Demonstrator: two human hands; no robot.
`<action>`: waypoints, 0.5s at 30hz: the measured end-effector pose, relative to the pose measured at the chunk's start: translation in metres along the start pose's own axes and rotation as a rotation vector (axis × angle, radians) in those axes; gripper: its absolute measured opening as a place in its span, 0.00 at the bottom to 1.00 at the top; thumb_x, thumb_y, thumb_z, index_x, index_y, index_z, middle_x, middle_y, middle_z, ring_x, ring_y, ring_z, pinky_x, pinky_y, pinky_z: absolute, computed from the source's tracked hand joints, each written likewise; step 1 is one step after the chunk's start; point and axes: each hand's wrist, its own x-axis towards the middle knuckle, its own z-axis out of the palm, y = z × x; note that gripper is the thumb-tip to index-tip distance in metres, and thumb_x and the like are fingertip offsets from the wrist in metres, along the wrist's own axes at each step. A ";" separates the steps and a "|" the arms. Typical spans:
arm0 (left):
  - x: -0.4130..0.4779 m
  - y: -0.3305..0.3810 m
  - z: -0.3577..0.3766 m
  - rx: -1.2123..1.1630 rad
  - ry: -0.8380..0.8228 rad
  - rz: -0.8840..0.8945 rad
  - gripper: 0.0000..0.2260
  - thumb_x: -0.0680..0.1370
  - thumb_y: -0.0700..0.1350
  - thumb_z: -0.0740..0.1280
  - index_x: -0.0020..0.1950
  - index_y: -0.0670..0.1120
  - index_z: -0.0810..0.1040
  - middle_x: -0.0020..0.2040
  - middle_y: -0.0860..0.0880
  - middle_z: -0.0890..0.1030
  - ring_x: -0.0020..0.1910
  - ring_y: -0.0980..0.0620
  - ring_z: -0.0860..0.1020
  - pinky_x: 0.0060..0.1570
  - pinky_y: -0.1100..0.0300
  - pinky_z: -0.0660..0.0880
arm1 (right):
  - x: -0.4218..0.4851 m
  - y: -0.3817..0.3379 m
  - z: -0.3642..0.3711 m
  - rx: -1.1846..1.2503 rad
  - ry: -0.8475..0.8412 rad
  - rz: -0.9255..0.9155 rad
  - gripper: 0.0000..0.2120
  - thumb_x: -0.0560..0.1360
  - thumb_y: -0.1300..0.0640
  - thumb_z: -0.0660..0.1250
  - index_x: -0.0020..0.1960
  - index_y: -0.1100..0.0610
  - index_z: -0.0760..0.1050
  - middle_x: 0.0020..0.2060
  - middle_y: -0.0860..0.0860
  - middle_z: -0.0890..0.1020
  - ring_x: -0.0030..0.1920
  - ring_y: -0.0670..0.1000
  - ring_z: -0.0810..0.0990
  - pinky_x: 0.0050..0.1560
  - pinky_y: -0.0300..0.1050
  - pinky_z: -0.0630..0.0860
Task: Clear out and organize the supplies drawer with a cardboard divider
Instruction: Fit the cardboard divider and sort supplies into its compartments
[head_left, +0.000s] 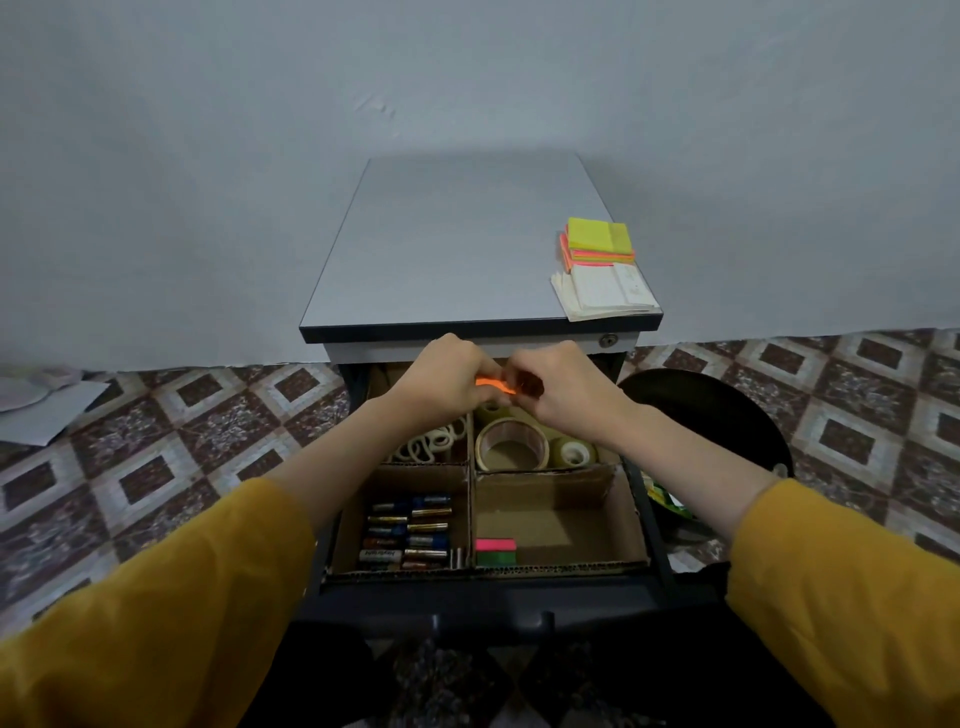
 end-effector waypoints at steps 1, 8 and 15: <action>-0.001 -0.001 0.001 -0.025 -0.005 -0.013 0.09 0.75 0.48 0.68 0.51 0.46 0.83 0.37 0.51 0.78 0.36 0.54 0.74 0.36 0.66 0.69 | -0.001 0.000 0.002 0.001 0.010 -0.010 0.03 0.73 0.60 0.69 0.46 0.60 0.78 0.39 0.54 0.81 0.36 0.48 0.76 0.35 0.33 0.67; -0.006 -0.010 0.011 -0.019 0.001 0.005 0.13 0.76 0.46 0.67 0.59 0.46 0.80 0.50 0.50 0.82 0.42 0.57 0.74 0.43 0.66 0.70 | -0.008 0.008 0.013 -0.004 0.081 -0.042 0.06 0.73 0.63 0.69 0.49 0.63 0.82 0.42 0.56 0.83 0.41 0.50 0.79 0.44 0.38 0.73; -0.013 -0.026 0.035 -0.057 0.075 0.101 0.11 0.74 0.45 0.70 0.55 0.44 0.82 0.46 0.46 0.83 0.41 0.55 0.77 0.45 0.62 0.74 | -0.019 0.018 0.032 0.077 0.098 -0.081 0.06 0.70 0.65 0.72 0.47 0.64 0.83 0.41 0.56 0.84 0.40 0.46 0.80 0.44 0.40 0.77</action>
